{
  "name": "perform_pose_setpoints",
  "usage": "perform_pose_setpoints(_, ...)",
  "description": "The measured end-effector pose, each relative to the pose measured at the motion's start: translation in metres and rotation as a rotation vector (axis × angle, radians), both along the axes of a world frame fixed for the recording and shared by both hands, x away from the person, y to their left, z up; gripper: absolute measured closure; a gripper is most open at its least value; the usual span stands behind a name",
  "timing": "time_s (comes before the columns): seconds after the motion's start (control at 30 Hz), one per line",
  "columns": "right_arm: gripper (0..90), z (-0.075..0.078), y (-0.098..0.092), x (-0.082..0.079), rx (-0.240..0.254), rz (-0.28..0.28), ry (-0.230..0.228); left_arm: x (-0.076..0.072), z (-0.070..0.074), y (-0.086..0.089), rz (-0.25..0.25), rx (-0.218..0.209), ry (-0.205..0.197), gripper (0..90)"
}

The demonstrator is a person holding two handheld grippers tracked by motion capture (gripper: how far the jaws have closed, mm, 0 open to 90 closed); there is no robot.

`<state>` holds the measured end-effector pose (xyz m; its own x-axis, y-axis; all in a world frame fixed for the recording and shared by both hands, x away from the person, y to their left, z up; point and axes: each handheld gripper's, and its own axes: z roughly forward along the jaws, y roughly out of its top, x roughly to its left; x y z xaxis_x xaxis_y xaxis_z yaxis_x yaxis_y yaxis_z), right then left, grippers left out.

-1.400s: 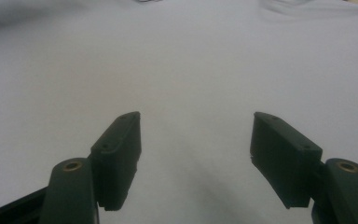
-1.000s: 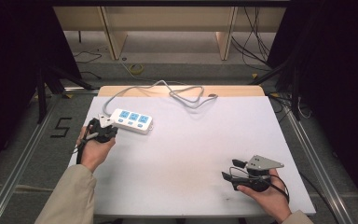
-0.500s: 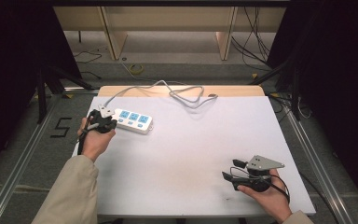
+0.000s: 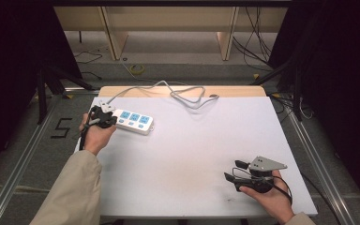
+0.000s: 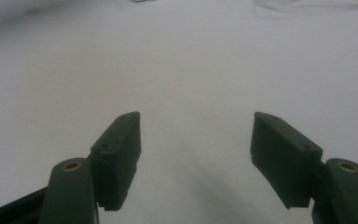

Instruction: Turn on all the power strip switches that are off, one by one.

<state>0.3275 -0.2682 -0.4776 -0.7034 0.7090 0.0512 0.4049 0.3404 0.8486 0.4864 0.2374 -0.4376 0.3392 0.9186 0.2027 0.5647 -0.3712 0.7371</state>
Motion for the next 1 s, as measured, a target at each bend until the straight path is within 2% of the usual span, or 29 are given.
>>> perform_pose_setpoints(0.33, 34.3, 0.0, -0.001, -0.002, -0.002, -0.003, 0.0, 0.01, -0.009, -0.003, -0.005, 0.009, 0.023, 89.9)
perform_pose_setpoints(0.53, 34.3, 0.0, -0.001, -0.002, -0.001, -0.003, 0.0, 0.018, -0.01, -0.007, -0.027, 0.037, 0.039, 89.9)
perform_pose_setpoints(1.0, 34.3, 0.0, -0.001, -0.001, -0.001, -0.002, 0.0, 0.03, -0.018, -0.009, -0.026, 0.037, 0.049, 89.9)
